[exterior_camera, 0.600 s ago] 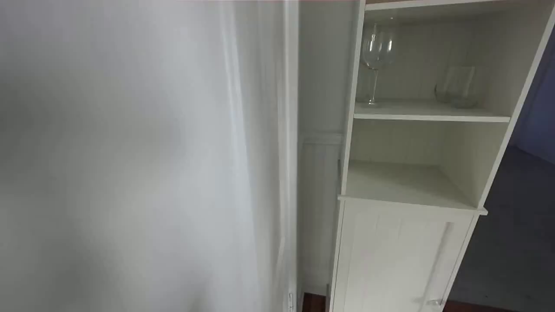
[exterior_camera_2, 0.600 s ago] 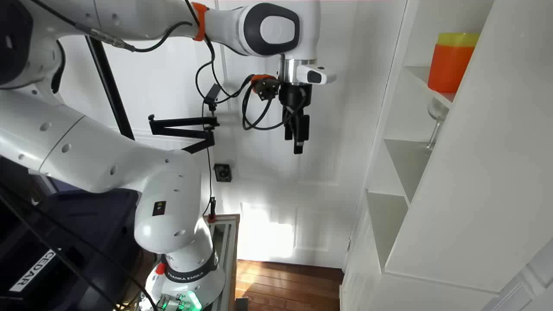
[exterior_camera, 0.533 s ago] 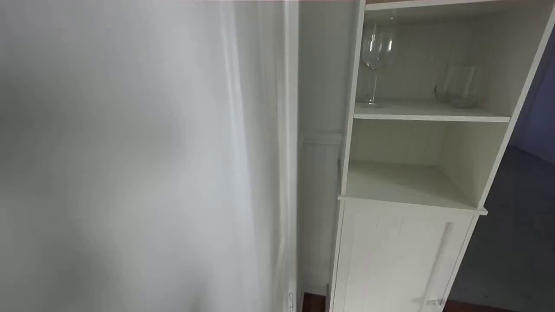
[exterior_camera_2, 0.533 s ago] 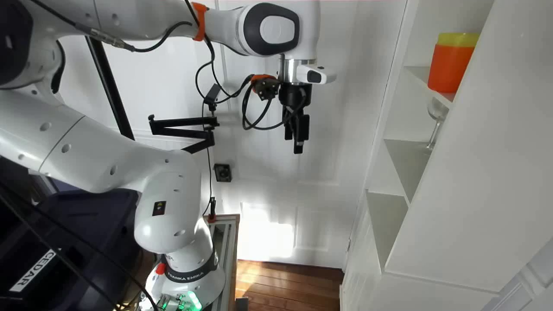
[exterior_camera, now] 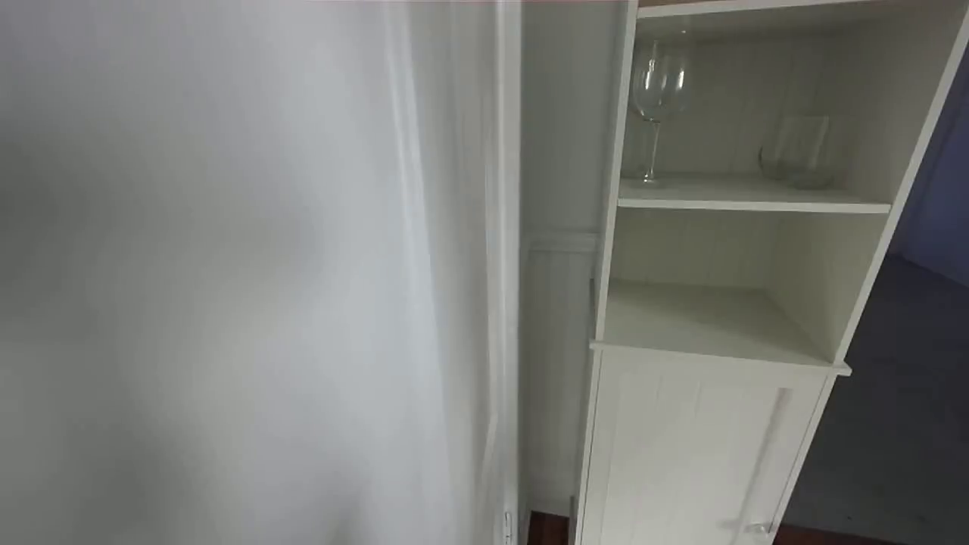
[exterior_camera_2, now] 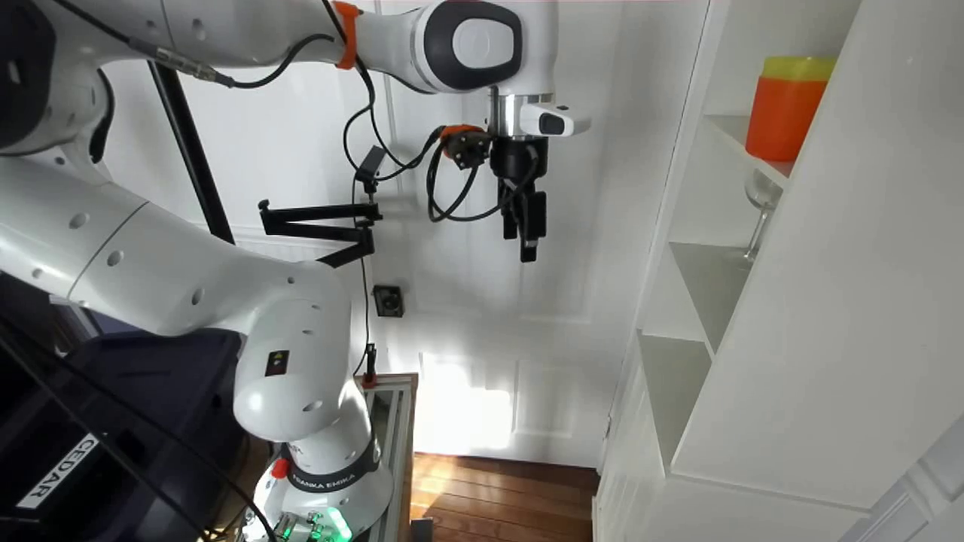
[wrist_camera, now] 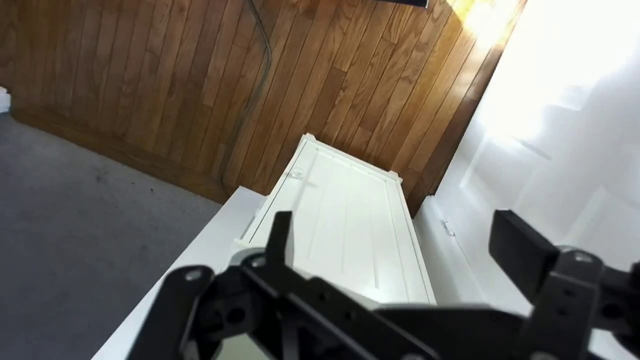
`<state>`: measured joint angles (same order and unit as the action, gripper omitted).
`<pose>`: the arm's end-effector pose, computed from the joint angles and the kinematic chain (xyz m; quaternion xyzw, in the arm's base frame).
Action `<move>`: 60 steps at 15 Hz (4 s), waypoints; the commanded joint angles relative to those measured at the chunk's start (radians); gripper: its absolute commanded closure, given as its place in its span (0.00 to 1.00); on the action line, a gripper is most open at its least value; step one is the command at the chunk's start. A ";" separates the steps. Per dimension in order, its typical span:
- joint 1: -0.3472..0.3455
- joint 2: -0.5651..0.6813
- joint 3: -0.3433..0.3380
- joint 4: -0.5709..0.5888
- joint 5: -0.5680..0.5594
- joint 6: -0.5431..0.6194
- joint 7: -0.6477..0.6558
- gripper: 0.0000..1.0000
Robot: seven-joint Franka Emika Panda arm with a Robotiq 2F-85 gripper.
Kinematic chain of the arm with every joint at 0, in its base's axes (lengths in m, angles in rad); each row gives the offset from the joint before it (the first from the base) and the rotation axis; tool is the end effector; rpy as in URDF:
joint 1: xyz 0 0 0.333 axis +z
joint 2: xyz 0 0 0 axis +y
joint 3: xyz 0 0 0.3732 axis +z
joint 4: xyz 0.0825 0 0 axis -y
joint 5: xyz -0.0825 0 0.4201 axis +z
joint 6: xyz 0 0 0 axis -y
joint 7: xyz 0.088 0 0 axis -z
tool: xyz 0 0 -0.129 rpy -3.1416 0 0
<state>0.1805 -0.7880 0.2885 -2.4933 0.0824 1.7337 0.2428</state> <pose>0.2741 0.1682 0.5411 0.9960 0.0657 0.0229 0.0565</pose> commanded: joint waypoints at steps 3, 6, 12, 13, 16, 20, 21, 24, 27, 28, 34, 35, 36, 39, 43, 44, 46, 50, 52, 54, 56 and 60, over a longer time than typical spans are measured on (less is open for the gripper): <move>-0.042 -0.027 -0.022 0.102 -0.107 0.113 -0.020 0.00; -0.049 -0.008 -0.041 0.151 -0.124 0.206 -0.042 0.00; -0.070 0.064 -0.070 0.228 -0.139 0.365 -0.106 0.00; -0.073 0.077 -0.073 0.237 -0.139 0.383 -0.111 0.00; -0.066 0.064 -0.073 0.218 -0.122 0.376 -0.101 0.00; -0.065 0.067 -0.073 0.218 -0.122 0.376 -0.101 0.00; -0.080 0.066 -0.072 0.215 -0.131 0.383 -0.087 0.00; -0.100 0.070 -0.074 0.210 -0.145 0.413 -0.080 0.00; -0.119 0.081 -0.078 0.208 -0.146 0.481 -0.075 0.00; -0.129 0.086 -0.075 0.209 -0.155 0.502 -0.073 0.00; -0.186 0.116 -0.060 0.215 -0.219 0.575 -0.031 0.00; -0.192 0.118 -0.058 0.215 -0.225 0.583 -0.023 0.00; -0.196 0.122 -0.057 0.215 -0.228 0.592 -0.015 0.00; -0.211 0.133 -0.051 0.212 -0.229 0.625 0.026 0.00; -0.231 0.149 -0.040 0.210 -0.232 0.668 0.074 0.00; -0.236 0.155 -0.037 0.210 -0.233 0.681 0.086 0.00; -0.248 0.166 -0.030 0.210 -0.240 0.712 0.100 0.00; -0.273 0.194 -0.022 0.216 -0.252 0.760 0.125 0.00; -0.281 0.211 -0.024 0.220 -0.252 0.777 0.131 0.00; -0.285 0.228 -0.026 0.225 -0.247 0.787 0.136 0.00; -0.283 0.248 -0.031 0.230 -0.239 0.801 0.138 0.00; -0.282 0.278 -0.032 0.237 -0.239 0.828 0.152 0.00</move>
<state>-0.0919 -0.5396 0.2509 -2.2769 -0.1404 2.5327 0.3604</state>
